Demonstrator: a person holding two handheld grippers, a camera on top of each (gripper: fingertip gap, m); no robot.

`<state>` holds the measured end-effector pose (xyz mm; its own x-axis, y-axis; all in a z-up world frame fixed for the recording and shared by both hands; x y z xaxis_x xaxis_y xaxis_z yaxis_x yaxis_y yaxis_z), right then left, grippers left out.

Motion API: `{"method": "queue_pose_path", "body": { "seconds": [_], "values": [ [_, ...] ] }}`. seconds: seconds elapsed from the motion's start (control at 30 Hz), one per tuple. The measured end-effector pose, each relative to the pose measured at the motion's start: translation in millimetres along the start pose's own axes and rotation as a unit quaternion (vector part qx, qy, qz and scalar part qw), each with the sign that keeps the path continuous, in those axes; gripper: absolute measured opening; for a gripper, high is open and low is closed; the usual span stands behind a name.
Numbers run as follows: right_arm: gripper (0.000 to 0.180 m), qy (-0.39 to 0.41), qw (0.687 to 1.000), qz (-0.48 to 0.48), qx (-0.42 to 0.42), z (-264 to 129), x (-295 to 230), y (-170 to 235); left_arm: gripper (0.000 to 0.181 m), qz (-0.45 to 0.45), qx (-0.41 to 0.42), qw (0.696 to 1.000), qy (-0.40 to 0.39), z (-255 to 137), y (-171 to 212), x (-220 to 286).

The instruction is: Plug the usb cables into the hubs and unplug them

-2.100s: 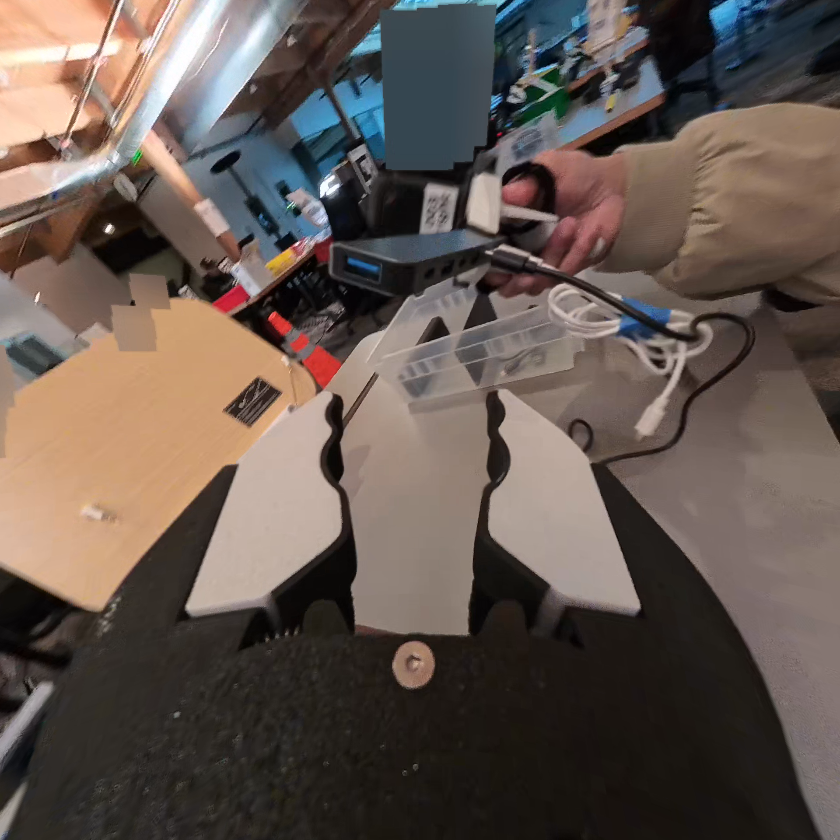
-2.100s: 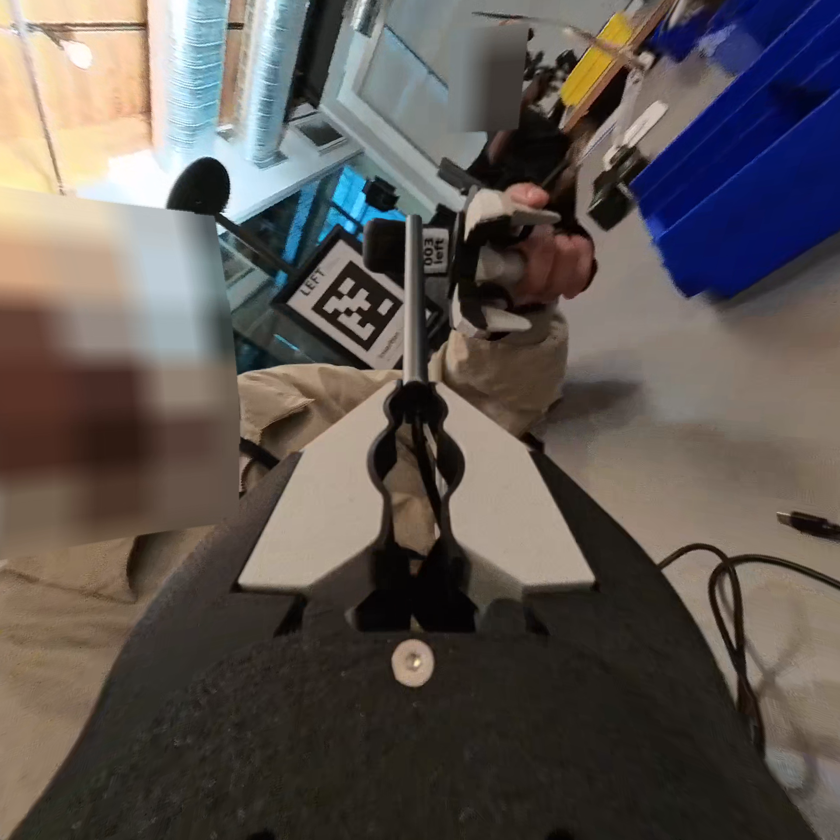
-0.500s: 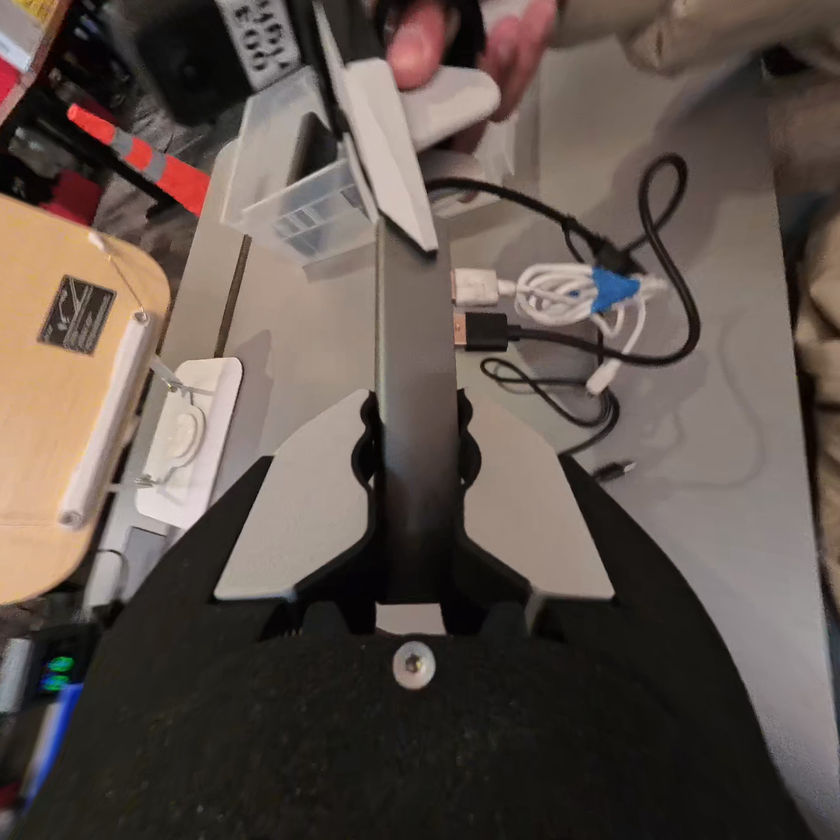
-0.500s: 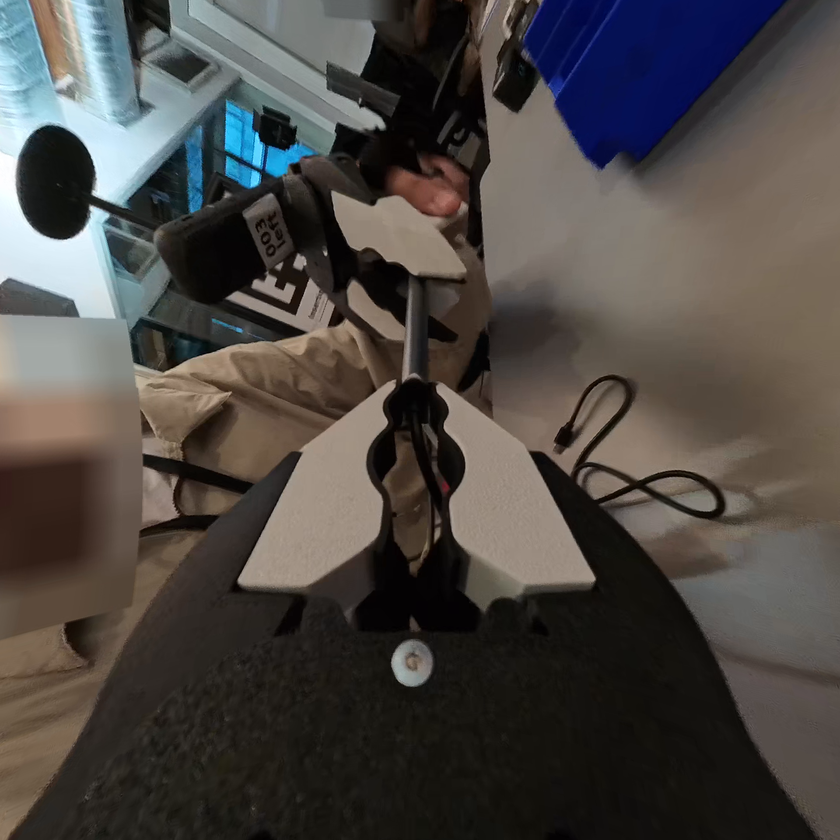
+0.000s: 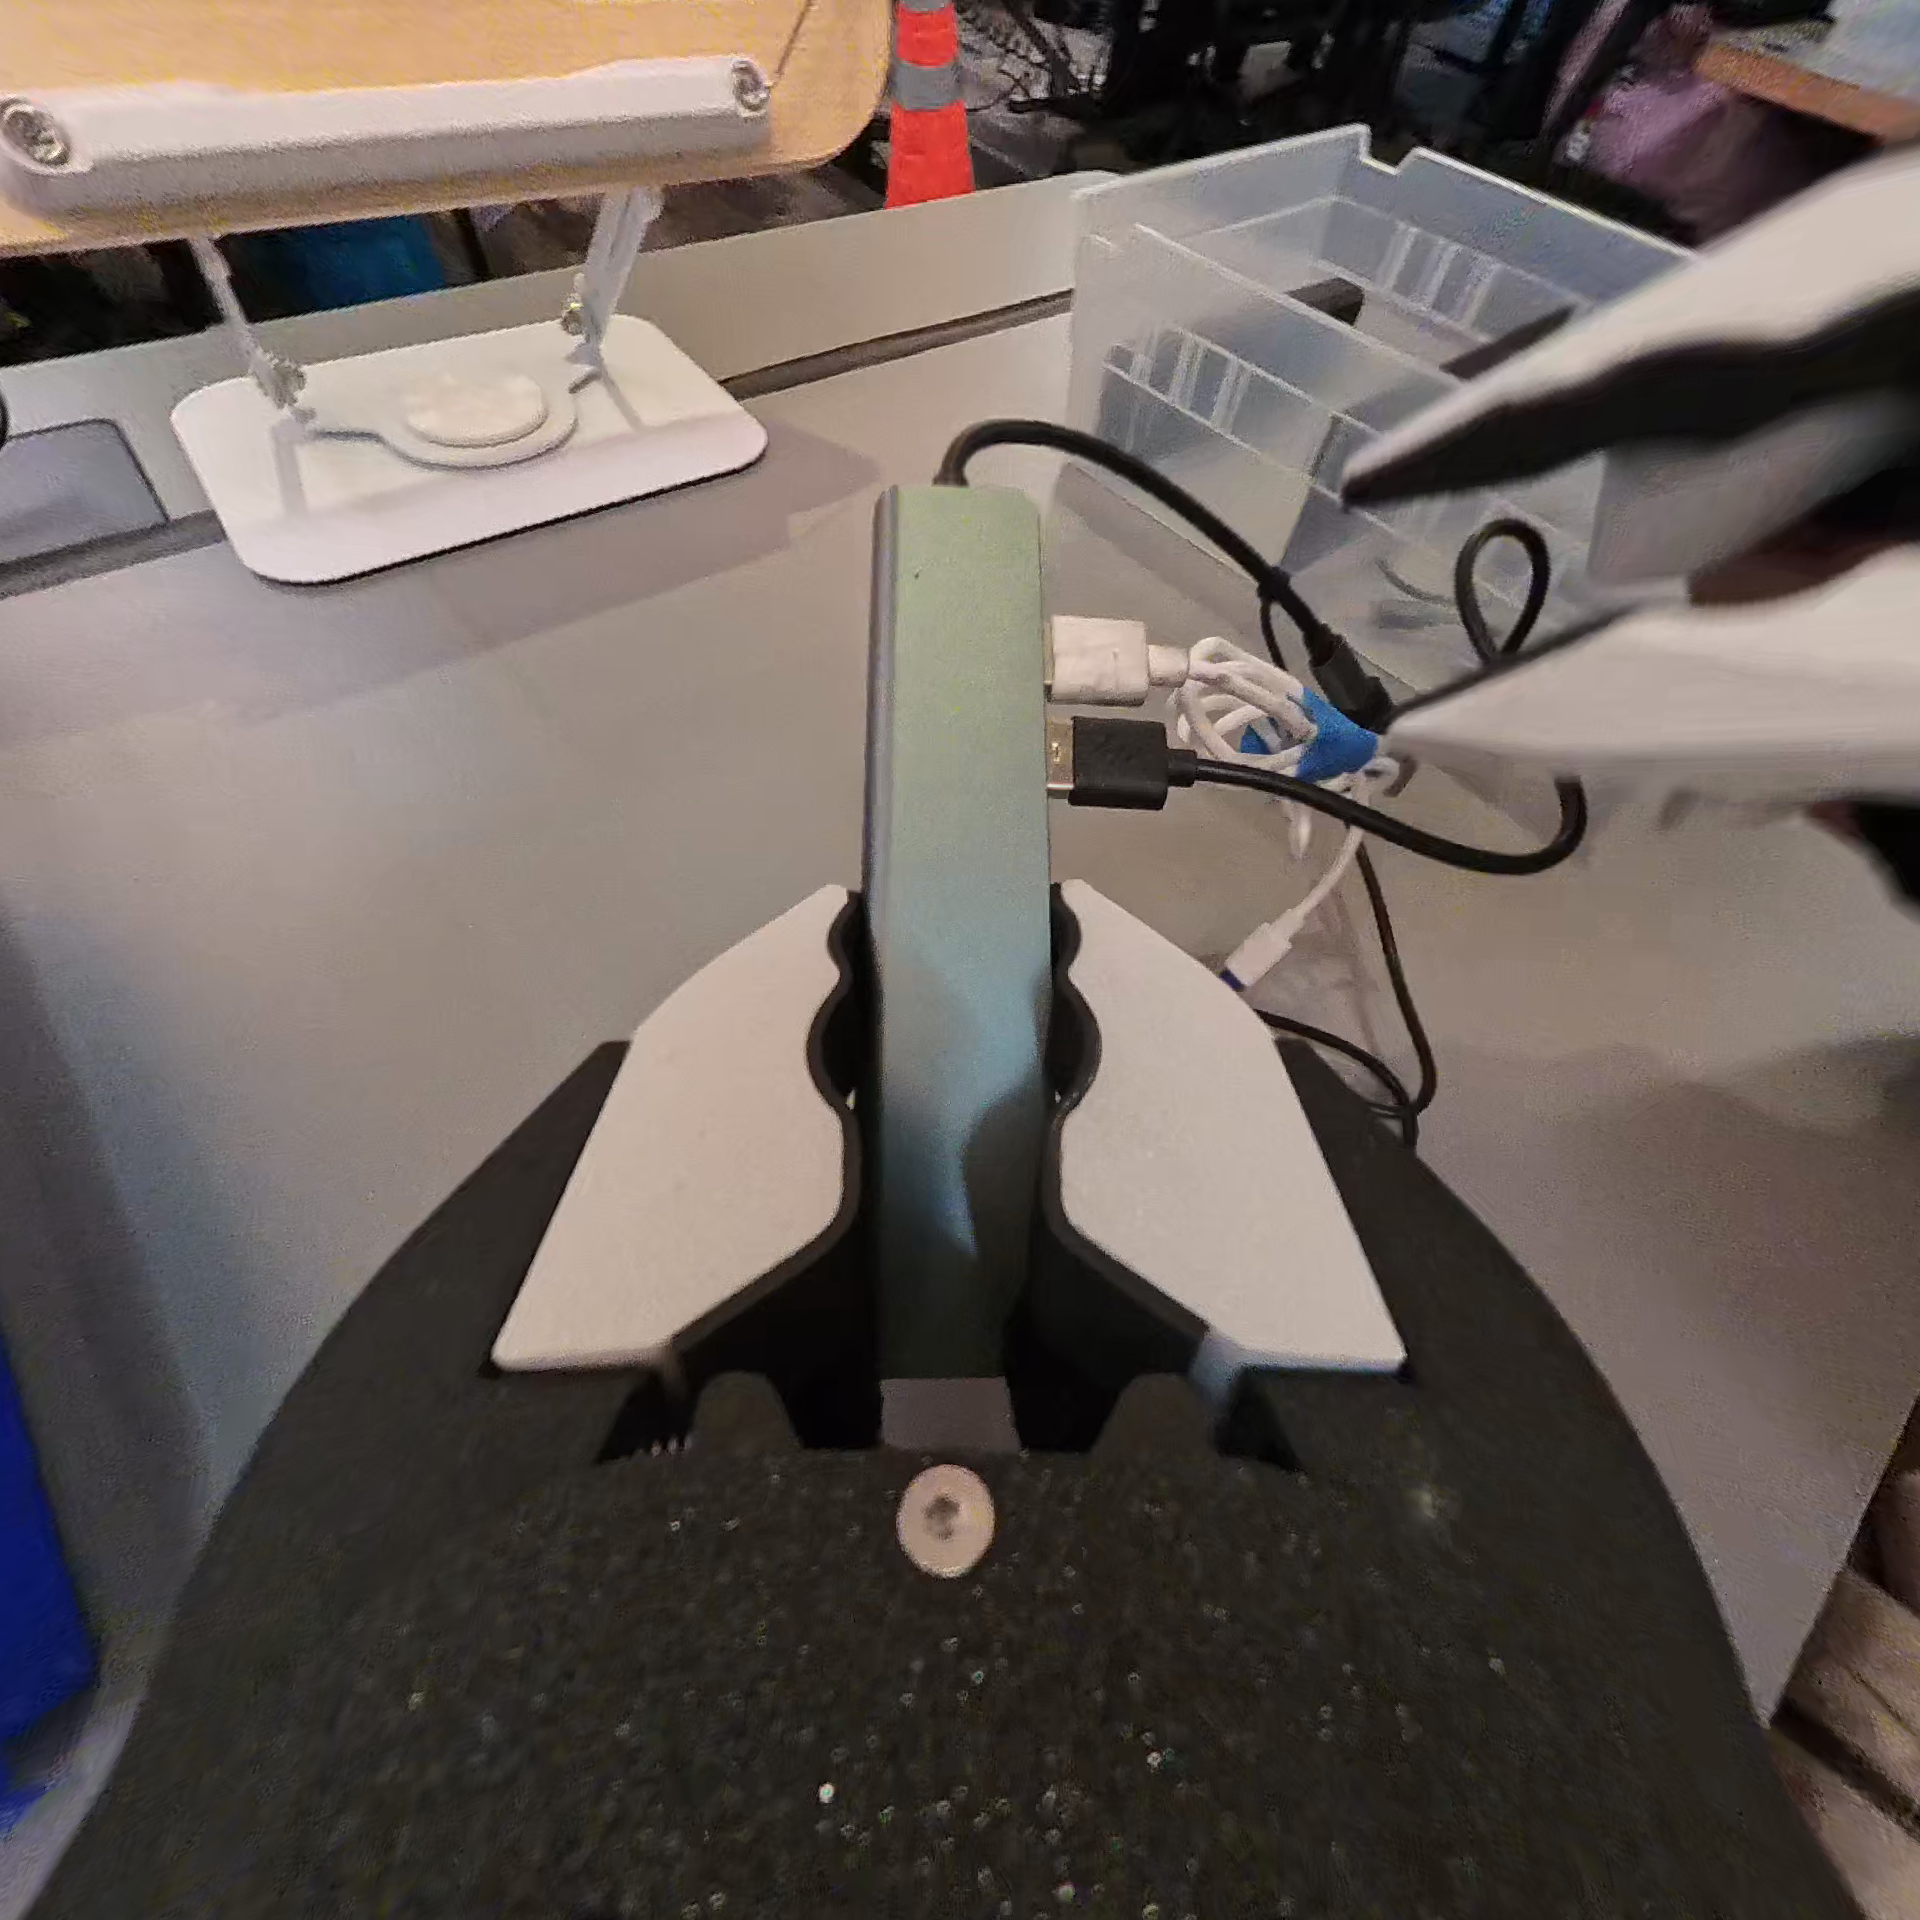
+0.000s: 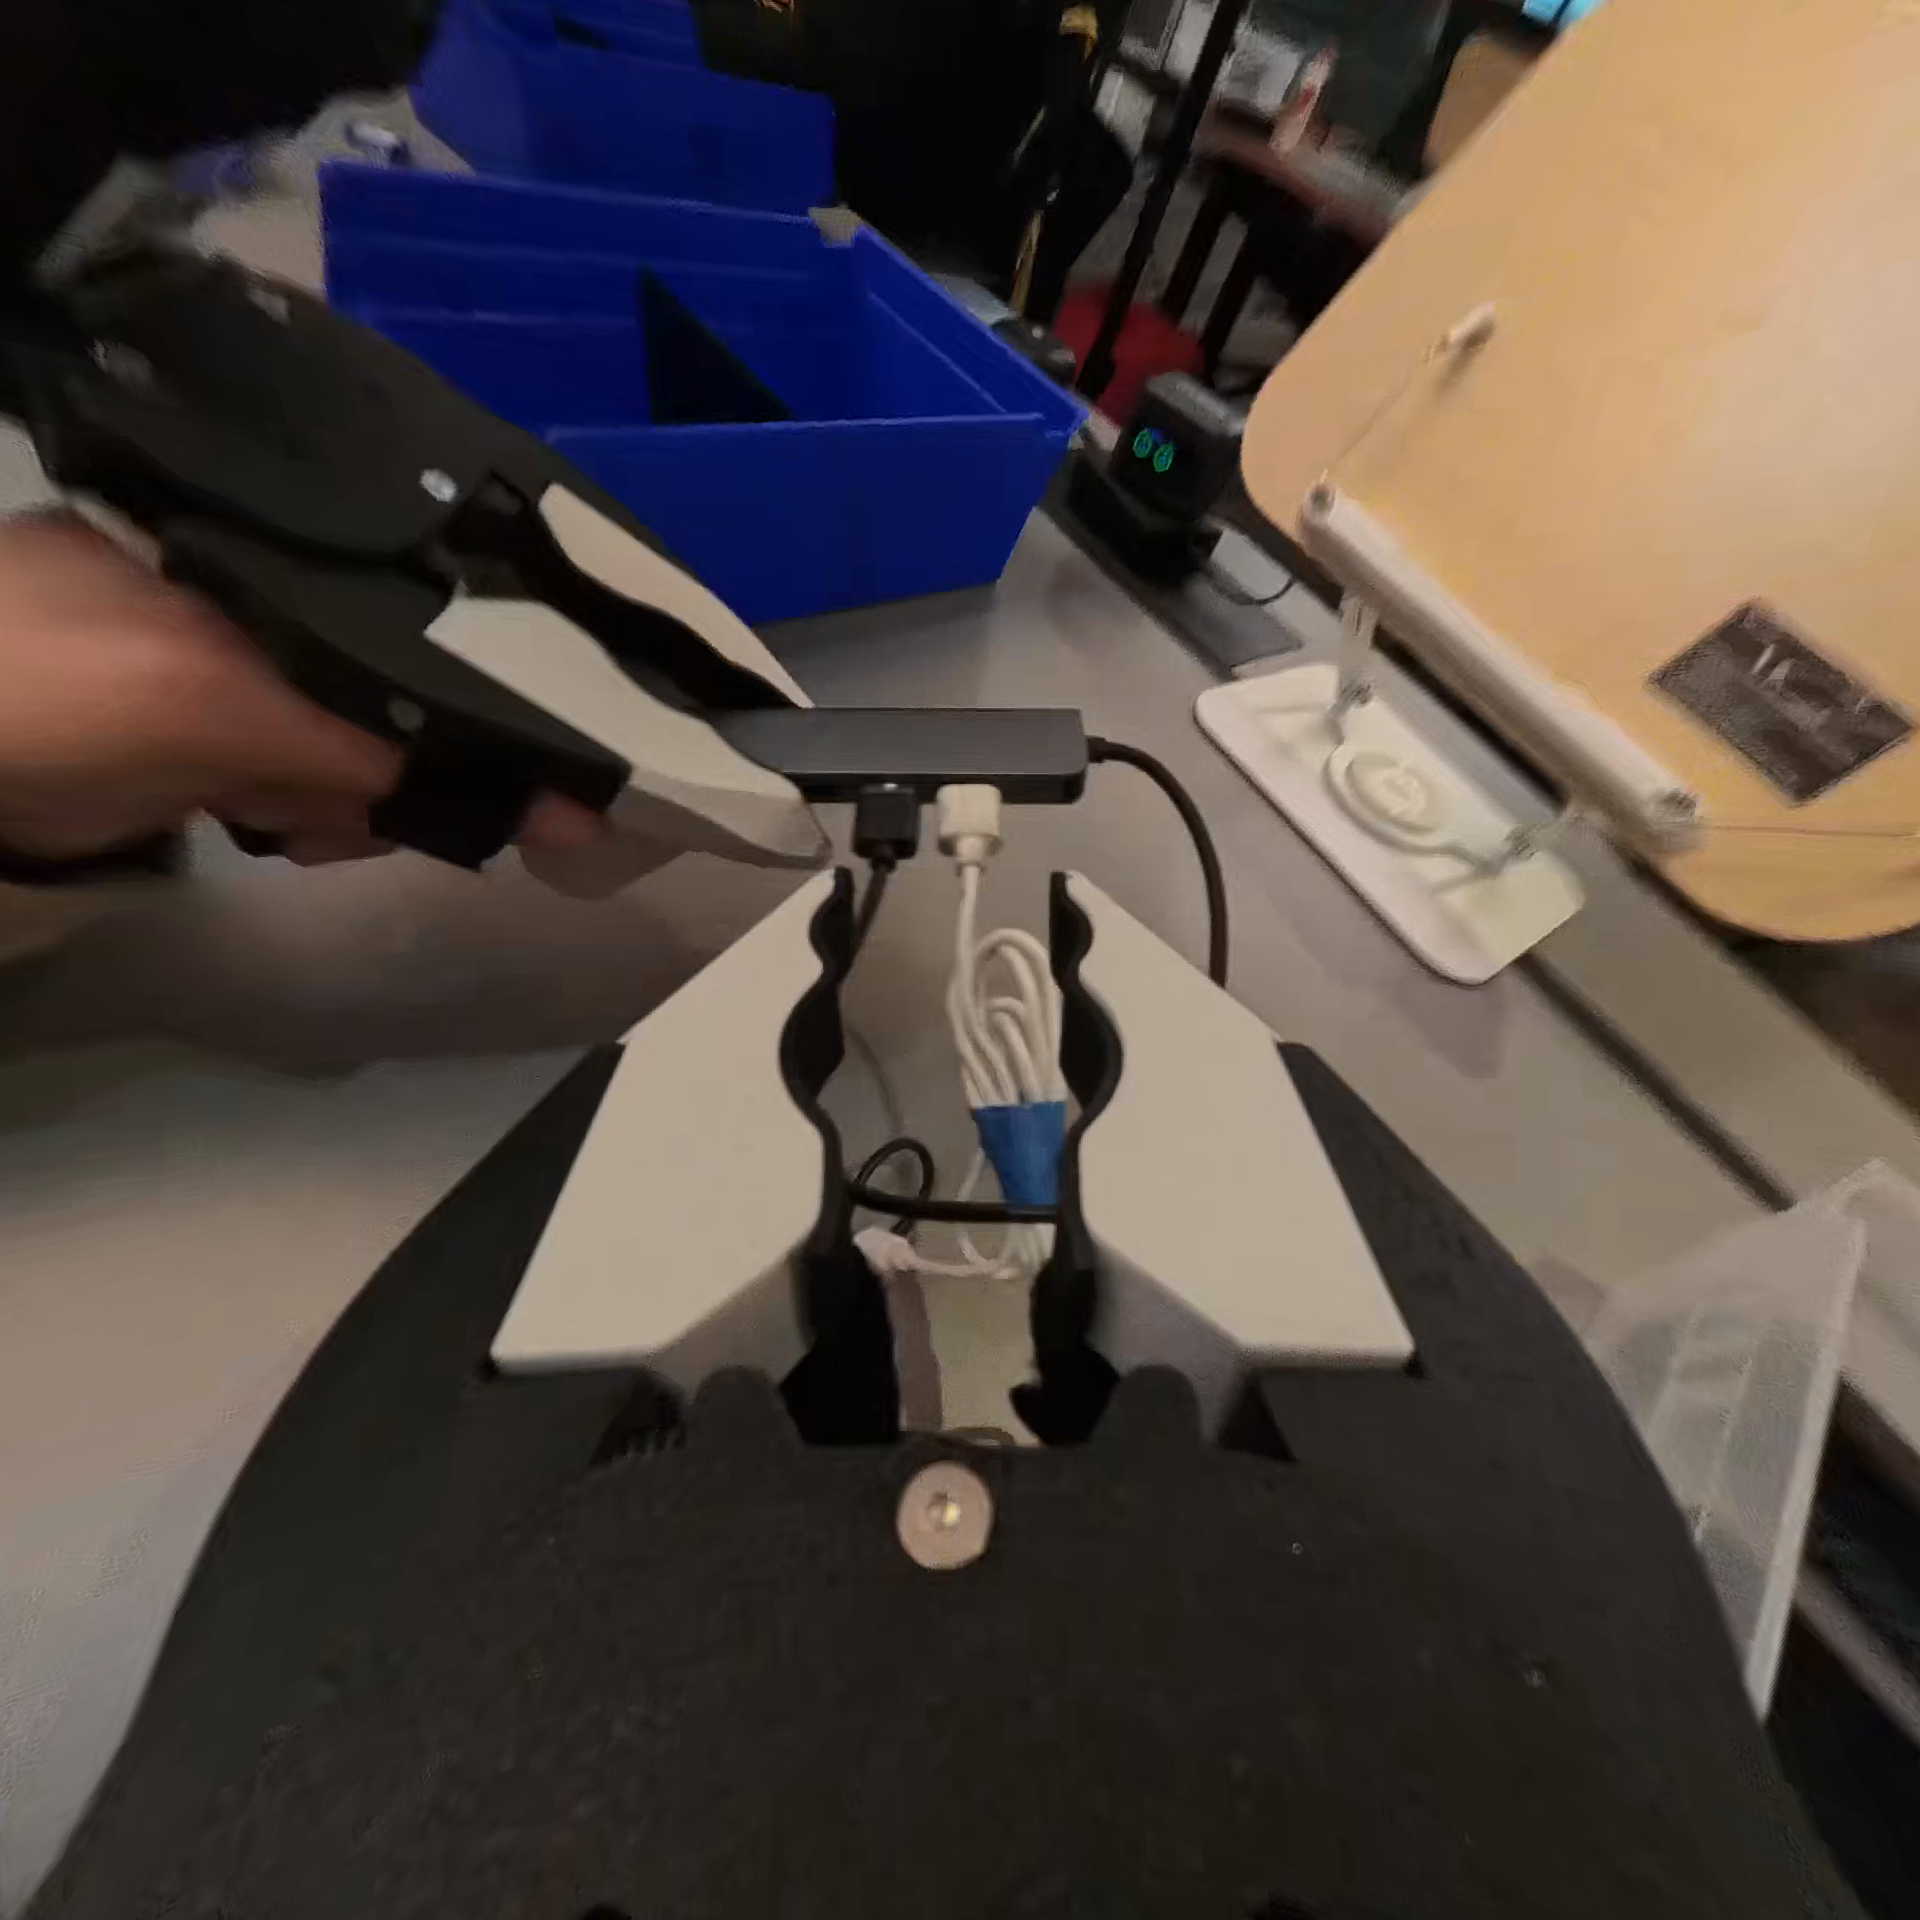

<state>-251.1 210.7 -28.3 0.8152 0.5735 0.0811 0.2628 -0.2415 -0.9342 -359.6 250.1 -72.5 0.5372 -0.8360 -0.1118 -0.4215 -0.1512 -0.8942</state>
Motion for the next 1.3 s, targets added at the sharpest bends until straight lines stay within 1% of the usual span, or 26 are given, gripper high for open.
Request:
{"method": "queue_pose_path", "body": {
  "seconds": [0.03,0.07,0.13,0.23,0.37,0.43,0.6,0.67,0.9,0.97,1.0,1.07,1.13,1.2,1.27,1.3],
  "values": [
    [0.033,0.003,1.0,-0.023,0.002,4.9,-8.8,3.4,0.032,-0.011,-0.001,1.0,0.0,0.0,0.1,-0.1],
    [0.032,-0.008,0.999,-0.031,-0.004,9.7,-18.9,6.7,0.033,-0.02,0.001,1.0,0.005,0.0,-0.1,0.3],
    [0.032,-0.003,0.999,-0.033,0.001,16.9,-27.6,9.1,0.032,-0.029,0.003,1.0,0.012,-0.5,0.4,0.9],
    [0.032,0.029,0.998,-0.056,-0.003,23.4,-25.1,12.9,0.032,-0.042,0.01,0.999,0.026,-2.6,1.8,3.3],
    [0.024,0.022,0.999,-0.027,0.02,24.0,-23.5,12.9,0.032,-0.049,0.014,0.998,0.039,-3.4,4.3,7.4],
    [0.019,0.022,0.999,-0.027,0.021,24.5,-21.7,14.4,0.032,-0.057,0.01,0.997,0.044,-2.7,5.8,7.7],
    [0.02,0.037,0.998,-0.056,0.011,25.7,-22.6,21.4,0.032,-0.118,-0.001,0.991,0.062,0.6,11.1,12.9],
    [0.016,0.039,0.998,-0.056,0.002,27.2,-22.0,24.4,0.032,-0.132,-0.004,0.989,0.061,1.1,14.6,14.3],
    [0.014,0.041,0.997,-0.055,0.021,23.8,-24.0,21.5,0.032,-0.106,0.005,0.993,0.058,-2.0,12.8,15.2],
    [0.013,0.046,0.998,-0.053,0.007,25.7,-24.5,23.1,0.032,-0.09,-0.006,0.995,0.04,-1.8,14.9,11.5],
    [0.013,0.043,0.998,-0.046,0.009,25.1,-24.8,22.4,0.032,-0.082,-0.015,0.996,0.017,-2.5,17.6,5.1],
    [0.013,0.031,0.999,-0.029,0.031,18.5,-24.9,15.2,0.032,-0.091,-0.024,0.995,-0.023,-7.5,28.0,-17.5],
    [0.013,0.035,0.998,-0.037,0.027,15.5,-20.4,13.5,0.032,-0.12,-0.004,0.992,-0.027,-18.1,31.0,-34.7],
    [0.013,0.014,0.999,-0.039,0.029,15.5,-20.7,13.8,0.032,-0.104,-0.003,0.993,-0.049,-26.5,29.4,-43.2],
    [0.013,0.009,0.999,-0.029,0.028,15.2,-17.1,12.2,0.032,-0.099,0.008,0.994,-0.051,-28.4,28.1,-43.8],
    [0.013,-0.006,0.999,-0.025,0.035,12.6,-17.0,8.1,0.032,-0.1,0.01,0.993,-0.053,-28.1,29.5,-43.7]
  ]
}}
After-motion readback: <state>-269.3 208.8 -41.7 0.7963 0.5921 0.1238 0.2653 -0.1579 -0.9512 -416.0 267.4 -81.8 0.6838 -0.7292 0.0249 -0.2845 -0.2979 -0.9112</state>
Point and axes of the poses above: each gripper's, where its closed fingertips meet, z out along the fingers, y out of its underside, x = y × z across the jaws, the point moved 5 cm from there along -z, back along the fingers, and after that the axes turned 13 degrees about z, right-handed, at the moved point
